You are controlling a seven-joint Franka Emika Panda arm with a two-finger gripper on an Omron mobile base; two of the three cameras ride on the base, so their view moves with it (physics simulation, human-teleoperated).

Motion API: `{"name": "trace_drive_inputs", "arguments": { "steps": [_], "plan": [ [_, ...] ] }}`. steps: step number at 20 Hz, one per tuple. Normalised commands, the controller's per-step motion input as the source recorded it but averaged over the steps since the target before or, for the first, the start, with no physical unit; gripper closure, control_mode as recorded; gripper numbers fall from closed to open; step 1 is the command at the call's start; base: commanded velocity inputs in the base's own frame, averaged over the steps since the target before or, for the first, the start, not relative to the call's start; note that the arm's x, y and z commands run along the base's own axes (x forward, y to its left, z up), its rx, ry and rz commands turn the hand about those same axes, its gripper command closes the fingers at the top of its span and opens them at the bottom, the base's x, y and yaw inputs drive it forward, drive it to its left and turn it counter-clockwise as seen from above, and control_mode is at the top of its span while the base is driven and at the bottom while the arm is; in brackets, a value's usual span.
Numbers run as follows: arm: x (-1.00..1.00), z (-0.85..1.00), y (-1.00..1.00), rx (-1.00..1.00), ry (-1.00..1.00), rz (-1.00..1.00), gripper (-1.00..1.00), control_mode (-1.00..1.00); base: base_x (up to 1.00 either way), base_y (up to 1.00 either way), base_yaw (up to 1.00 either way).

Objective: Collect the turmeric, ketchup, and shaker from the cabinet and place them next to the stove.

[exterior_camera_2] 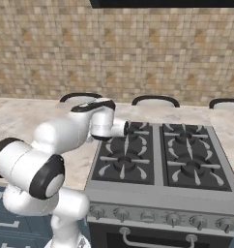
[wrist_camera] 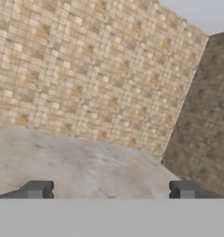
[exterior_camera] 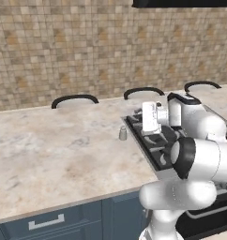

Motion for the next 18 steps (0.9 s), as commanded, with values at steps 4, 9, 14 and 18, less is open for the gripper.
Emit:
{"name": "trace_drive_inputs", "arguments": {
  "steps": [4,9,14,18],
  "plan": [
    [-0.65,0.69,0.0,0.0,0.21,-0.24,-1.0,-1.0,0.0,0.0,0.0],
    [-0.59,0.66,0.0,0.0,0.25,-0.26,-1.0,-1.0,0.0,0.0,0.0],
    [-0.5,0.36,0.03,-0.02,0.3,-0.31,-1.0,-1.0,0.0,0.0,0.0],
    [-0.35,0.33,0.01,-0.01,0.37,-0.36,-1.0,-1.0,0.0,0.0,0.0]
  ]
}}
